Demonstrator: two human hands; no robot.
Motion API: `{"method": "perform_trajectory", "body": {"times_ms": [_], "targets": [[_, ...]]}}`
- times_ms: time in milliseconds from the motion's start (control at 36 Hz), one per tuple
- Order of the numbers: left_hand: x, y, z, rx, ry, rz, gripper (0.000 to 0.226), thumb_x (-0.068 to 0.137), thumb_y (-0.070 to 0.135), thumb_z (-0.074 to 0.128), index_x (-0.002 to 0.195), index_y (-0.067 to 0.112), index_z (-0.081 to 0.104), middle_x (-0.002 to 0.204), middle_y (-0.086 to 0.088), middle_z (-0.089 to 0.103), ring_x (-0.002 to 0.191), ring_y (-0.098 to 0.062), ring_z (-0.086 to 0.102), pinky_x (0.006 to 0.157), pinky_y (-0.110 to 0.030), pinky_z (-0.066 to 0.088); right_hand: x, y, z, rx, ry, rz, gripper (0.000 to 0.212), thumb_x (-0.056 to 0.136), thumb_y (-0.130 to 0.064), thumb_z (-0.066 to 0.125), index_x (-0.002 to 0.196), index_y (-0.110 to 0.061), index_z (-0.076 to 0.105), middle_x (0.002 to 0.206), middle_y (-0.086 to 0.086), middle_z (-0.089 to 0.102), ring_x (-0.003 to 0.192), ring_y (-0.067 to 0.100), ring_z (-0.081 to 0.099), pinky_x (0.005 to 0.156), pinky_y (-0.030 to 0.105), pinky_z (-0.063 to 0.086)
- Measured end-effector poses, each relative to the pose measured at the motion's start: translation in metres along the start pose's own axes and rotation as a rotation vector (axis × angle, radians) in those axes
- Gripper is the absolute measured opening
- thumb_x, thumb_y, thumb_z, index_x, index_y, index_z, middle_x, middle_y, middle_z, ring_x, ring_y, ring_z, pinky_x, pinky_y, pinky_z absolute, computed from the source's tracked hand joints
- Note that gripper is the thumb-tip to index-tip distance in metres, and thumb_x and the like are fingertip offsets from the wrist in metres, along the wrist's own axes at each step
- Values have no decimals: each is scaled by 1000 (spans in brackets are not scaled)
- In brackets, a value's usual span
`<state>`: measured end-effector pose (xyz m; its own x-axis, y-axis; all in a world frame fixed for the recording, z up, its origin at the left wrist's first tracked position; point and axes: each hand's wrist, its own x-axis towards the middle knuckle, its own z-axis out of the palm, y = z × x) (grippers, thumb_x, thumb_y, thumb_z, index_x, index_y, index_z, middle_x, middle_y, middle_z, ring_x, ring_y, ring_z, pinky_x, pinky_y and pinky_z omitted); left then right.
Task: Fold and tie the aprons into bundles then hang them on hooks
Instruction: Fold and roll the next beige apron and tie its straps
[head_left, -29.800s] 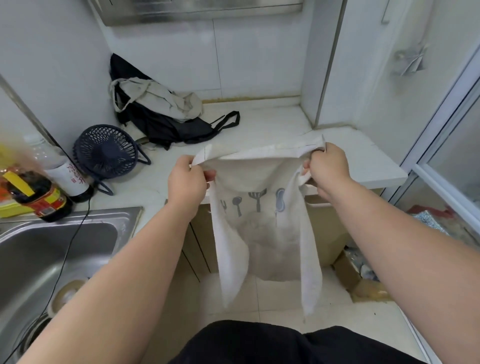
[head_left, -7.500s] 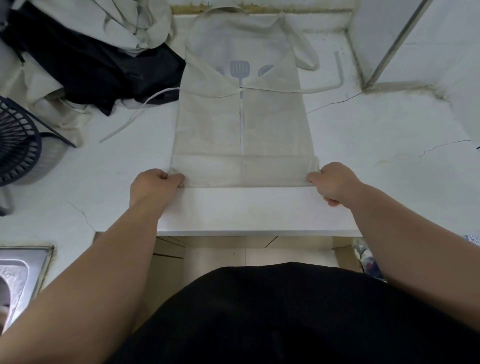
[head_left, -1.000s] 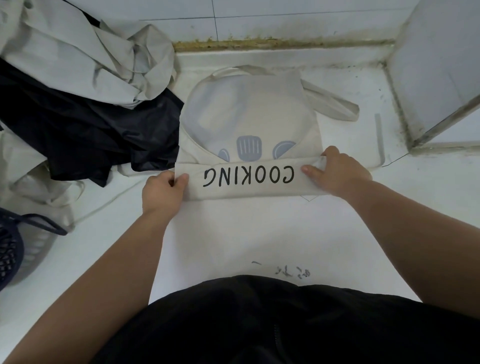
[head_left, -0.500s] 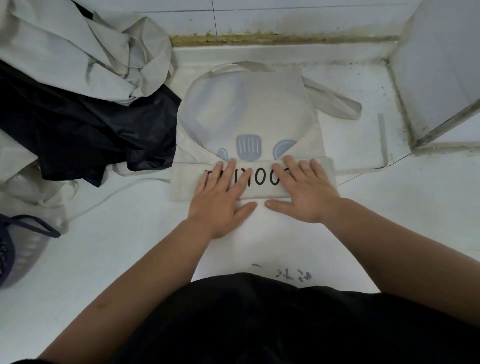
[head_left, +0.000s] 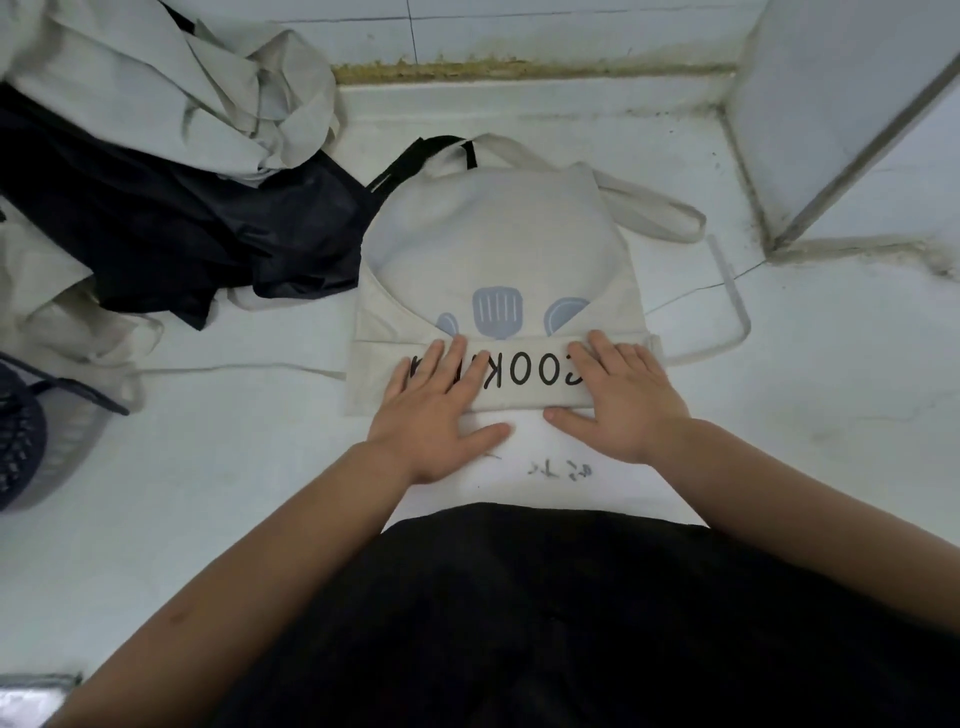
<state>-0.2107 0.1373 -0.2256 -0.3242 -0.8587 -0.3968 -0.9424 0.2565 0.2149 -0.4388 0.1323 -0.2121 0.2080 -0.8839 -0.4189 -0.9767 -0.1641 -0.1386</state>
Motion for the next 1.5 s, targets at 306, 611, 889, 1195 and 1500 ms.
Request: {"method": "perform_trajectory", "body": {"times_ms": [306,611,889,1195,1500], "targets": [[-53,46,29,-31,26,10,90,82,76,38,151,38,-5,158,12,-19,145,-9,-18,119,-37,-9,-65,6,17,-113,38,9,76,81,-78,29,145,-38,21,153,-1,22,133,25,34,108,41,22],[-80,37,23,-68,174,-46,56,95,35,49,147,20,35,156,0,28,142,-21,26,115,-33,22,-85,6,21,-99,76,-60,65,88,-70,19,132,-29,44,133,-7,50,118,23,51,97,39,32],[-80,29,-18,-198,80,-230,35,94,50,42,116,34,64,108,4,66,102,-23,57,90,-36,43,-80,9,-5,-109,60,-61,23,92,-31,40,110,-27,54,110,-2,62,100,24,55,81,34,36],[-63,-31,-37,-963,151,-445,32,82,35,73,90,4,70,82,0,62,77,-17,55,76,-30,46,-37,29,-46,247,-94,167,19,88,-28,53,76,-14,53,78,3,52,79,24,51,58,28,36],[-40,-36,-14,-631,301,-648,31,92,42,56,93,12,49,84,1,53,87,-24,52,66,-32,38,-15,42,-27,551,84,475,38,85,-31,64,108,-6,48,110,14,55,97,30,50,74,30,35]]}}
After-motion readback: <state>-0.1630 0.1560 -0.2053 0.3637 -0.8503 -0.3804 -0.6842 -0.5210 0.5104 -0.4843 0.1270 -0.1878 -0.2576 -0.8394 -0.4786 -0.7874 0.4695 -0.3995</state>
